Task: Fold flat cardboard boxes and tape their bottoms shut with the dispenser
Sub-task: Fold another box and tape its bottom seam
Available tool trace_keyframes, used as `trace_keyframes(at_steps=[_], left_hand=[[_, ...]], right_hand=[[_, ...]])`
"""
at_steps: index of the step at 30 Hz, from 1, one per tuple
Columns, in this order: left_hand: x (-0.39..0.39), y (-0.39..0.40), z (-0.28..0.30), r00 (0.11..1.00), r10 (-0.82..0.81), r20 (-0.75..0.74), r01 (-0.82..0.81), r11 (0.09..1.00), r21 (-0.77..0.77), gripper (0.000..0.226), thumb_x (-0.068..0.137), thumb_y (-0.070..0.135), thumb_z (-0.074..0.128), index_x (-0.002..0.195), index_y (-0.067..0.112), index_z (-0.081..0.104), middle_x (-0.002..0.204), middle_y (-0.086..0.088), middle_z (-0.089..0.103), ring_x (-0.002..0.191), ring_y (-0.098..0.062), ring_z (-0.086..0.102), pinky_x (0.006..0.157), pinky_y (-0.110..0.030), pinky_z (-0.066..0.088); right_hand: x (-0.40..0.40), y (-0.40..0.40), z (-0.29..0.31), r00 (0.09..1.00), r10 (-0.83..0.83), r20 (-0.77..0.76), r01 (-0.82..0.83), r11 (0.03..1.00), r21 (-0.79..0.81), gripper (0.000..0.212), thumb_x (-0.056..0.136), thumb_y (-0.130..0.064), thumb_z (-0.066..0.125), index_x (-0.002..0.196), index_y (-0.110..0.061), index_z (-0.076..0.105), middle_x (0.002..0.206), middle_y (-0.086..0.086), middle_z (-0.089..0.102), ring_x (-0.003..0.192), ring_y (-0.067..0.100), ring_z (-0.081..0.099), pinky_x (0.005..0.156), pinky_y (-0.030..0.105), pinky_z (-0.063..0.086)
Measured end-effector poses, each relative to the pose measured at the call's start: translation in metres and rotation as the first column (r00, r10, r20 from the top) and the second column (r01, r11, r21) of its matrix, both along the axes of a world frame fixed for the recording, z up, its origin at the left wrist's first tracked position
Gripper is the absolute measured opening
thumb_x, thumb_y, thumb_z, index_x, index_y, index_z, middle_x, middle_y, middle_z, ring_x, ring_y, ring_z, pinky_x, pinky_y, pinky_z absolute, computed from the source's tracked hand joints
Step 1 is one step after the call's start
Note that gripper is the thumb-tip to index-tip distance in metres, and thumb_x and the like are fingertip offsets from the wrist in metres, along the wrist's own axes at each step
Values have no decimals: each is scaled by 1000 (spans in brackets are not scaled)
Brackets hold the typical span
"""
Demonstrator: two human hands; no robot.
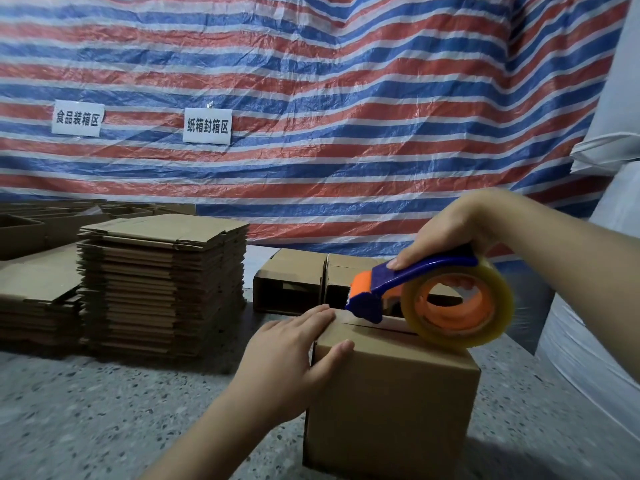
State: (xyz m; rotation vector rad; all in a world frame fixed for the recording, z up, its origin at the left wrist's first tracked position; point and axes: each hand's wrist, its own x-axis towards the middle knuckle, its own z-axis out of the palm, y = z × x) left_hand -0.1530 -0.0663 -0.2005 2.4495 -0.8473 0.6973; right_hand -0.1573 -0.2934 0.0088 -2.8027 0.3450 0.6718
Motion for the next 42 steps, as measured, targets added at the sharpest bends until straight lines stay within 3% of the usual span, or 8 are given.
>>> trace_keyframes(at_steps=[10, 14, 18, 21, 24, 31, 38, 42], left_hand=[[-2, -1, 4, 1000, 4, -1, -4, 1000, 20, 81, 83, 82, 11, 144, 39, 44, 149, 25, 41, 131, -1, 44, 107, -27, 34], [-8, 1, 20, 999, 26, 40, -32, 987, 160, 84, 82, 81, 4, 140, 39, 47, 143, 22, 49, 128, -2, 45, 108, -28, 32], [-16, -9, 42, 986, 81, 144, -127, 928, 350, 89, 79, 84, -3, 116, 33, 59, 119, 14, 63, 118, -9, 51, 105, -32, 36], [-21, -25, 44, 990, 77, 119, -122, 890, 440, 96, 80, 87, 9, 145, 24, 42, 150, 3, 44, 143, -16, 32, 120, -37, 19], [-25, -37, 43, 1000, 9, 15, -14, 895, 446, 99, 83, 84, 20, 158, 19, 14, 164, 1, 18, 150, -14, 13, 121, -31, 5], [-22, -41, 34, 997, -1, 83, -33, 912, 408, 84, 87, 78, 26, 149, 21, 34, 155, 3, 37, 144, -14, 28, 116, -28, 21], [-21, -38, 33, 995, -31, 94, -6, 927, 375, 78, 87, 77, 28, 144, 24, 40, 151, 7, 41, 141, -11, 32, 113, -26, 26], [-23, -38, 34, 995, -21, 100, -18, 927, 375, 79, 87, 78, 27, 143, 25, 40, 150, 8, 42, 140, -10, 33, 113, -26, 27]], right_hand=[[-12, -52, -8, 998, -50, -45, 50, 999, -5, 92, 51, -74, 78, 120, -13, 70, 111, 11, 76, 92, 20, 71, 87, 35, 56], [-8, -44, -9, 999, -39, -37, 37, 998, -52, 84, 57, -72, 77, 117, -12, 70, 99, 9, 77, 82, 18, 73, 68, 29, 58], [-5, -37, -9, 998, -53, -45, 49, 995, -84, 90, 50, -71, 80, 116, -11, 71, 93, 7, 77, 78, 19, 73, 63, 29, 58], [-5, -40, -10, 998, -54, -45, 51, 997, -60, 89, 51, -72, 79, 116, -11, 71, 94, 6, 76, 79, 17, 72, 66, 28, 58], [-5, -42, -11, 998, -54, -41, 52, 997, -57, 89, 52, -73, 78, 118, -13, 71, 97, 6, 76, 83, 18, 72, 69, 28, 58], [-8, -49, -9, 997, -66, -31, 66, 998, -10, 80, 56, -70, 80, 111, -12, 72, 88, 6, 78, 71, 17, 74, 58, 28, 58], [-19, -77, -10, 996, -61, -71, 63, 998, 25, 107, 38, -78, 86, 120, -11, 70, 102, 10, 74, 86, 21, 69, 77, 30, 57], [-31, -92, -9, 992, -107, -72, 109, 993, 33, 109, 33, -77, 88, 118, -13, 70, 99, 9, 76, 81, 18, 72, 69, 28, 57]])
